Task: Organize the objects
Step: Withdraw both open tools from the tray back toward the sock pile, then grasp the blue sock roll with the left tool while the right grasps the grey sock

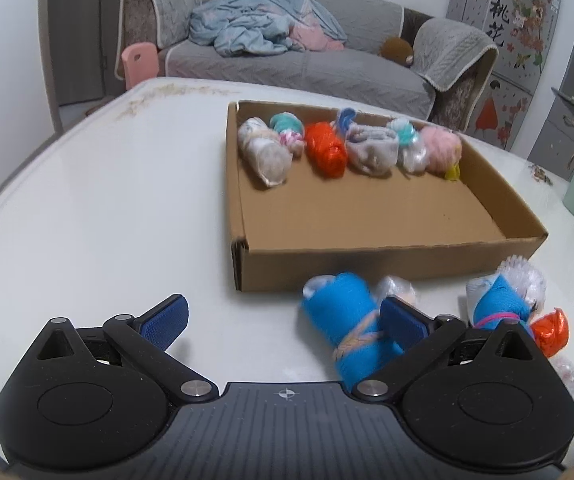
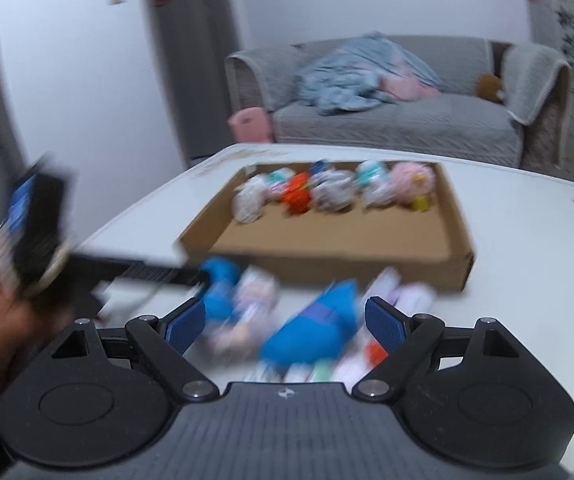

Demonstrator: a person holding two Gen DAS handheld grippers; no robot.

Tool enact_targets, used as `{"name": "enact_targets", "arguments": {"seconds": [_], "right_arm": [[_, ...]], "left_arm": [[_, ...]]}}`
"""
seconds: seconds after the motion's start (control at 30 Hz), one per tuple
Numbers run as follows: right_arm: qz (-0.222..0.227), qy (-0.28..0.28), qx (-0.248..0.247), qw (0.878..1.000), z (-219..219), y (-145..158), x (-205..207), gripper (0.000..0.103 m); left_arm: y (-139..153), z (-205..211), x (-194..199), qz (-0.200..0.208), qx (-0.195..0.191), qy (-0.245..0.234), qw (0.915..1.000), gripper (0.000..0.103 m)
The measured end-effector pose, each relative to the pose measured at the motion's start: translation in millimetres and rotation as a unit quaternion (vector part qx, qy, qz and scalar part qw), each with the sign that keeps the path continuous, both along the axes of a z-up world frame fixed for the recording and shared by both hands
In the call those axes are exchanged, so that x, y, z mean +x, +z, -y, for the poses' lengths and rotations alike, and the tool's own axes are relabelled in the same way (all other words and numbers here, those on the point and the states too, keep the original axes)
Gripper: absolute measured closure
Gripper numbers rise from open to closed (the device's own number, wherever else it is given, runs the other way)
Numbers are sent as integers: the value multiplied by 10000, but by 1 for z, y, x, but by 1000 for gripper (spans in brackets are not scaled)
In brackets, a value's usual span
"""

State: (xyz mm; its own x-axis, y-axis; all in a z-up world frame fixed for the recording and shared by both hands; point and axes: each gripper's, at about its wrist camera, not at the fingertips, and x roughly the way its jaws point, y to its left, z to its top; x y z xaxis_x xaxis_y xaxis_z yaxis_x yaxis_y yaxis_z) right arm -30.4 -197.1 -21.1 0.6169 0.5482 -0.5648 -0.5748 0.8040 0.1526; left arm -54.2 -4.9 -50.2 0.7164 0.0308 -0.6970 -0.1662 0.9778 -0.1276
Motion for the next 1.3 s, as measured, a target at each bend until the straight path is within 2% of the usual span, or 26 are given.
{"name": "enact_targets", "arguments": {"seconds": [0.17,0.27,0.43,0.57,0.63,0.77,0.97,1.03,1.07,1.23,1.3], "right_arm": [[252,600,-347,9973,-15,-18,-51,18],[238,721,-464,9960,-23,-26,-60,19],[169,852,-737,9935,-34,-42,-63,27],[64,798,-724,9942,-35,-52,-60,27],[-30,817,-710,9941,-36,-55,-56,32],[-89,814,-634,9946,-34,-57,-57,37],[-232,686,-555,9958,-28,-63,-55,49],[-221,669,-485,9963,-27,-63,-57,60],[-246,678,-439,9964,-27,-63,-55,62],[-237,706,-400,9964,-25,-62,-56,64],[-236,708,-380,9965,-25,-63,-57,64]], "left_arm": [[1,-1,-7,80,33,43,10000,0],[2,-2,-10,124,146,22,9998,0],[0,-17,-20,106,431,212,9988,0],[-5,-39,-27,-104,285,451,9985,0],[-5,-43,-30,-139,133,488,9986,0],[-1,-33,-26,-111,-5,264,9996,0],[-3,-16,-16,-179,-32,27,9998,0],[-4,-15,-12,-205,-110,68,9997,0],[-3,-14,-9,-216,-125,53,9997,0],[3,-5,-2,-146,-139,-12,9998,0],[3,-5,1,-182,-326,-19,9993,0]]}}
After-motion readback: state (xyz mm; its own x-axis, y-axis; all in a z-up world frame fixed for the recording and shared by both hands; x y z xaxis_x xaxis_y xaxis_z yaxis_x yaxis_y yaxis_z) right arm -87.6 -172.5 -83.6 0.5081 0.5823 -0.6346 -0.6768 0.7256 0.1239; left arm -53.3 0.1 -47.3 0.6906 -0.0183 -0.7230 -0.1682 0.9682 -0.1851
